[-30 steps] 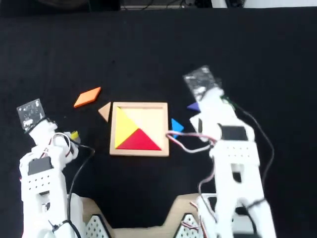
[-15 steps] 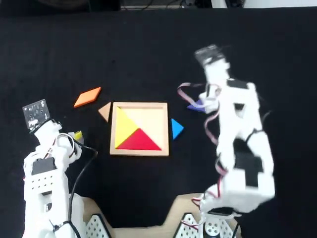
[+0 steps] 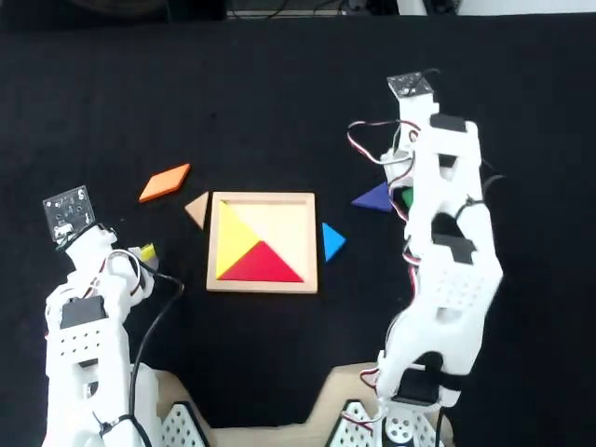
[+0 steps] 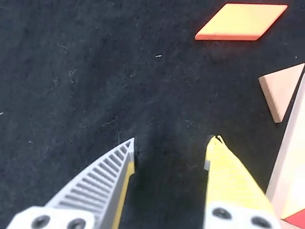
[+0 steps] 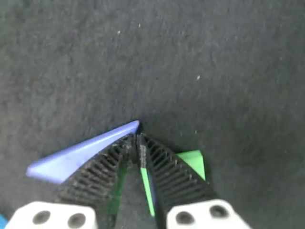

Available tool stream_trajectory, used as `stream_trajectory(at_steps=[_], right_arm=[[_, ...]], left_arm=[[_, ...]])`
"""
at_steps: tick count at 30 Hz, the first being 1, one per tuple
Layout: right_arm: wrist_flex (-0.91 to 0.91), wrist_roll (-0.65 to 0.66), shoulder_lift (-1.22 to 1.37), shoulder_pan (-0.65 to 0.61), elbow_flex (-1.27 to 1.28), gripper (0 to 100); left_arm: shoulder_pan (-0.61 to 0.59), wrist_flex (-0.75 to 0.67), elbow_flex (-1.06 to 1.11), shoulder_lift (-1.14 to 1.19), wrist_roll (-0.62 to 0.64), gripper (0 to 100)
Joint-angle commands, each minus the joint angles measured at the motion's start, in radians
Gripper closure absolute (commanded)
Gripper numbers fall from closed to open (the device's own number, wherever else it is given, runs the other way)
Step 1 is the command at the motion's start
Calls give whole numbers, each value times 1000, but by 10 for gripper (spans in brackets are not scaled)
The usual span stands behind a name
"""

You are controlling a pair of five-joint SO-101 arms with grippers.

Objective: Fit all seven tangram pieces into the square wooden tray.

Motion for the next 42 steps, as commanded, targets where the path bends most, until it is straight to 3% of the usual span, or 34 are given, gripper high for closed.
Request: stream_trajectory(at_steps=[1,9,15,24,27,29,32,37,42], right_arm=[[57,-3,30,-52,-136,987],[173,2,65,-221,-242,987],[250,83,62,-316,-242,987],[474,91,-163,-232,-300,987],[526,178,-295,-247,-180,987],[496,264,-374,-250,-44,987],[302,308,-446,-242,205,953],[46,341,-455,-247,458,743],[-6,433,-446,-270,490,758]], left_arm=[[12,-20,-5,-8,3,758],[12,-21,-5,-8,3,758],[12,-21,-5,-8,-23,758],[50,-51,15,-14,-51,758],[50,-51,15,-14,-51,758],[50,-51,15,-14,-51,758],[50,-49,15,-14,-51,758],[51,-49,16,-12,-51,758],[51,-49,16,-12,-51,758]])
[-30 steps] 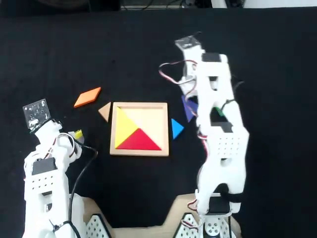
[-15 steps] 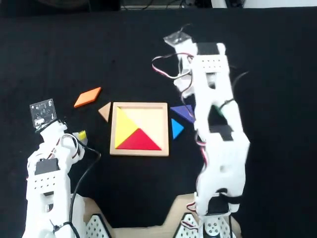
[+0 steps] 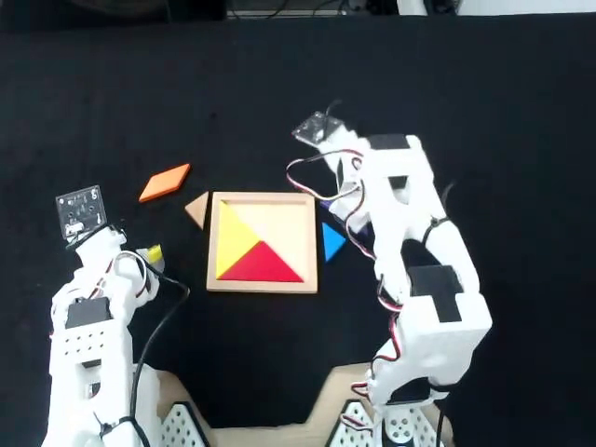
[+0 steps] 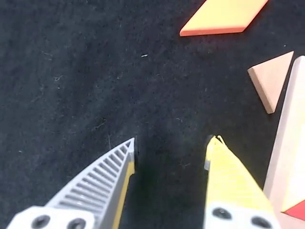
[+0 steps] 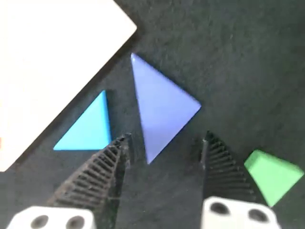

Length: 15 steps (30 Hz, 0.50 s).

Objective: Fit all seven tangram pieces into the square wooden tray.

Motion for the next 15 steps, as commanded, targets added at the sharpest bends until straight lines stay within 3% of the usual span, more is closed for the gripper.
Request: stream_trajectory(at_steps=[1,15], right_arm=[[-26,55,-41,-20,-2,757],[143,158,295,-34,-377,759]], left_arm=[[15,-17,-5,-12,-8,758],[15,-21,-5,-12,-8,758]])
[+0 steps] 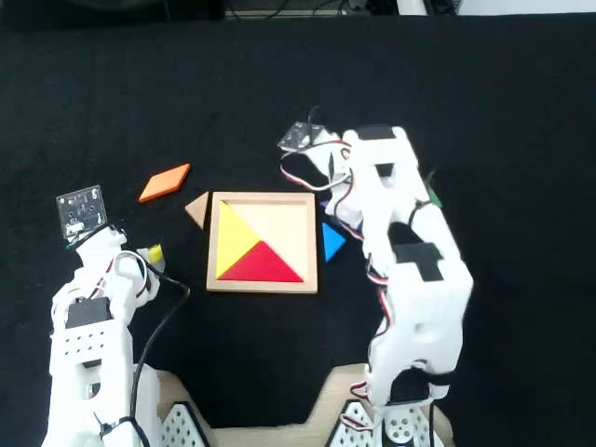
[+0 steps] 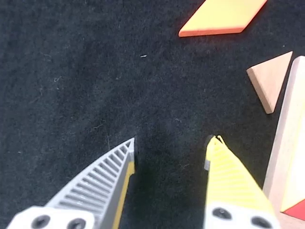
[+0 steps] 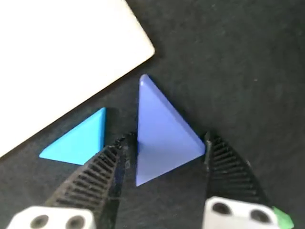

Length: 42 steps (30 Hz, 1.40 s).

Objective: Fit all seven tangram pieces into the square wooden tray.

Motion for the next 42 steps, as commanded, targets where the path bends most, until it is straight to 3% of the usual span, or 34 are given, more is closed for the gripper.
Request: stream_trajectory(at_steps=[1,14,22,32,38,42], right_arm=[[23,15,42,-8,-122,758],[25,23,51,2,-150,758],[23,180,53,8,-119,757],[23,192,48,8,-120,766],[17,192,47,6,-128,964],[25,187,47,9,-150,979]], left_arm=[[10,-18,-5,-12,-8,758],[15,-18,-5,-12,-8,758],[13,-18,-5,-12,-8,758],[15,-20,-5,-12,-8,758],[16,-20,-5,-12,-8,758],[16,-20,-5,-12,-8,758]])
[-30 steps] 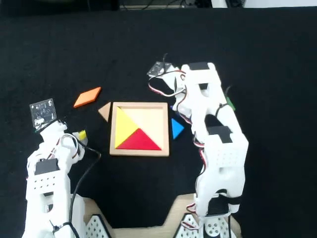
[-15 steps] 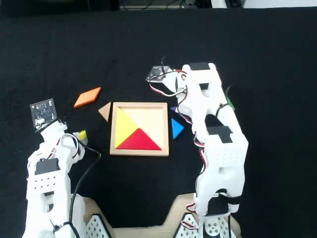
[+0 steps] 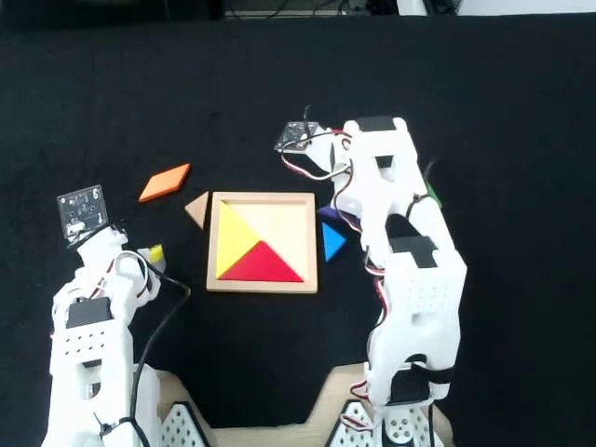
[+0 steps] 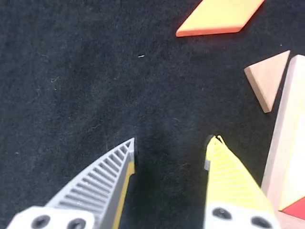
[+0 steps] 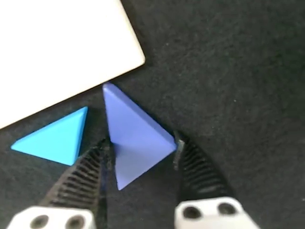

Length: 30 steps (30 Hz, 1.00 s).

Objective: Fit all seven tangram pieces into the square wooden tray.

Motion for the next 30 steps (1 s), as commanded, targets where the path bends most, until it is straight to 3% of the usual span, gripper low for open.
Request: stream_trajectory(at_steps=[1,19,24,30], right_arm=[[9,11,-21,11,-44,979],[180,-15,-326,32,-33,980],[189,-132,-331,-69,-16,980],[72,-282,-288,-226,79,980]], left_arm=[[10,-20,-5,-12,-8,758],[10,-20,-5,-12,-8,758],[10,-20,-5,-12,-8,758],[5,-20,-5,-12,-8,758]])
